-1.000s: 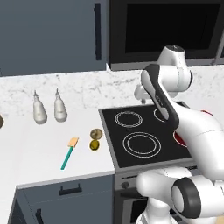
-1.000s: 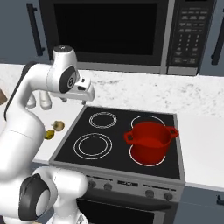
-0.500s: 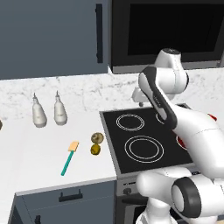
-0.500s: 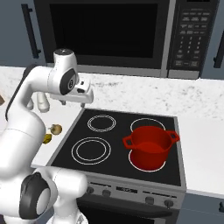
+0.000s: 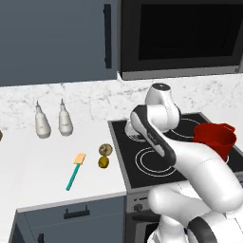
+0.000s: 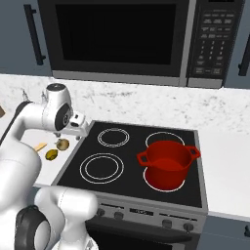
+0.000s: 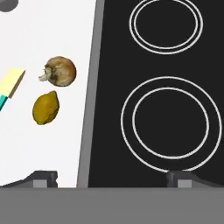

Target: Put the lemon and onion in the pot. Retrieve the spatula and lightly stir the vegetables in the pot.

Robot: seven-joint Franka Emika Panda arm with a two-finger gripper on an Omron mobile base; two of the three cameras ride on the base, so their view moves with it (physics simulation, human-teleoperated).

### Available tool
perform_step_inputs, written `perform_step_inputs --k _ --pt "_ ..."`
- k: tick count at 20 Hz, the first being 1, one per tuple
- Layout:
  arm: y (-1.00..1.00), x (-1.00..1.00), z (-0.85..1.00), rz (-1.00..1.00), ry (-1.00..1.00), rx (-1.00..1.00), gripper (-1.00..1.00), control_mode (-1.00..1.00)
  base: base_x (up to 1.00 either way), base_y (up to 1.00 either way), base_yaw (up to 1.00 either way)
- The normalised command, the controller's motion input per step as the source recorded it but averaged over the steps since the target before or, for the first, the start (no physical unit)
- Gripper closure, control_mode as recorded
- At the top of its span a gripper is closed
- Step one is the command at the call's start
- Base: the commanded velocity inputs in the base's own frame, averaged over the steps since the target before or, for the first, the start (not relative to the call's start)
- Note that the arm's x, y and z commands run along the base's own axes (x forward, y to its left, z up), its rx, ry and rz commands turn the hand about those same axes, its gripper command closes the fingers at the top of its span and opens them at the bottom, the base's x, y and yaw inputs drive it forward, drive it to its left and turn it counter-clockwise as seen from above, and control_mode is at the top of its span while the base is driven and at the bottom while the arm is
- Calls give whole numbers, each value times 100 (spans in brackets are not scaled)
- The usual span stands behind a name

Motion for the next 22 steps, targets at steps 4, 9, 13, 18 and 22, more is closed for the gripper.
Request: perform_step_inputs --k 4,9,13,18,22 --pt "4 0 -13 0 2 -3 -100 -100 0 0 0" --pt "51 0 -63 0 -2 -1 -100 -100 0 0 0" --pt "62 0 -42 0 0 0 -100 -100 0 0 0" --pt "23 0 -5 1 5 1 -100 -100 0 0 0" --pt "58 15 -9 0 0 6 -100 -100 0 0 0"
